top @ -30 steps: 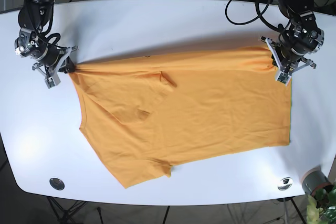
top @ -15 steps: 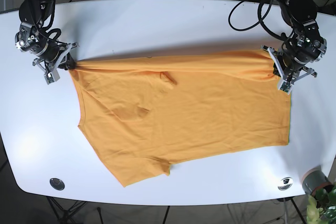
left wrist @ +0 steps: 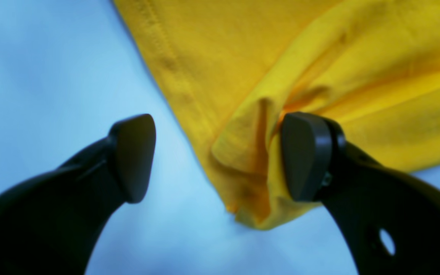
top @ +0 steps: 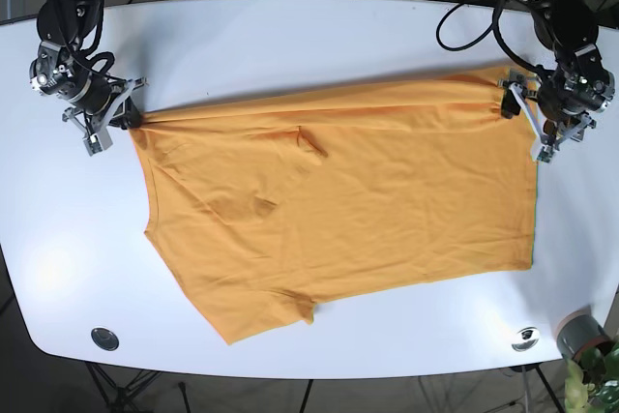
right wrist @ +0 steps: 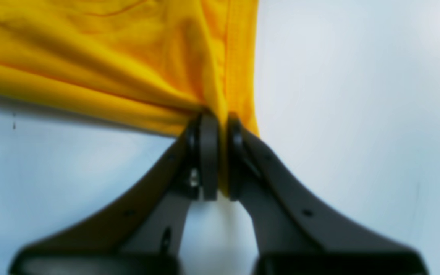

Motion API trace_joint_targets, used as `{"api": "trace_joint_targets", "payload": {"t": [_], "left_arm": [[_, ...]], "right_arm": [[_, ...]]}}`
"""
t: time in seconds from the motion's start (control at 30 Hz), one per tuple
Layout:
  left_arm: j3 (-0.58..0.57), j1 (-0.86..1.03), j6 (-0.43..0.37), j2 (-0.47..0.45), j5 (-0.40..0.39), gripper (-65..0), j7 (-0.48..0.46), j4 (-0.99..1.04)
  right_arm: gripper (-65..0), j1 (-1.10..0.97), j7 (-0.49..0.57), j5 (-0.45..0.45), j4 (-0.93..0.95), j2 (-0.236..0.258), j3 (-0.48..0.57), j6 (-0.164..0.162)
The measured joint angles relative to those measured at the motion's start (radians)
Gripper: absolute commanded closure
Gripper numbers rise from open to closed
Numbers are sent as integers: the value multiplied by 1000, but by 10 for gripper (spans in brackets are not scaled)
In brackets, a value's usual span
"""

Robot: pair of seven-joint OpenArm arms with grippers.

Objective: Fold the T-shirt properly
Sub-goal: 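Stretch the orange T-shirt flat by pulling both grippers apart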

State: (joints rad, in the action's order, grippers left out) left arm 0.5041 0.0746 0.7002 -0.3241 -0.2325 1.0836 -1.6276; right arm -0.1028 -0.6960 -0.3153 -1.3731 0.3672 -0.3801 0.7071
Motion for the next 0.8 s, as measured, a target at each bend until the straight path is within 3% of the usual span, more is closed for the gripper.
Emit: {"api": "trace_joint_targets", "payload": {"t": [0.13,0.23,0.4,0.47,0.53,0.7,0.8], "left_arm": [[154,-13,0,-18,-258,-485,7,-4],[214,-8,-4,-68,-374,-485,161,4],[278,-17,-4,-63,-637,-483,214,26],[281,-23,-3,-63,-662,-483,209,49],[275,-37,-3,-61,-631,-483,203,74],[173,-59,-3,-63,-544,-474,105,86],[86,-52,-3,-62,-404,-431,22,84]], "right_arm": [[-21,-1,-15,17,-27,-15,-5,-4],[-22,-11,-75,29,-80,-22,-4,-8],[-32,-8,-182,39,-177,-31,-30,-7],[-46,8,-199,43,-211,-40,-48,-7],[-59,36,-223,62,-229,-52,-55,-16],[-84,100,-253,63,-235,-67,-45,-4],[-138,124,-287,92,-236,-57,-50,-8]]}}
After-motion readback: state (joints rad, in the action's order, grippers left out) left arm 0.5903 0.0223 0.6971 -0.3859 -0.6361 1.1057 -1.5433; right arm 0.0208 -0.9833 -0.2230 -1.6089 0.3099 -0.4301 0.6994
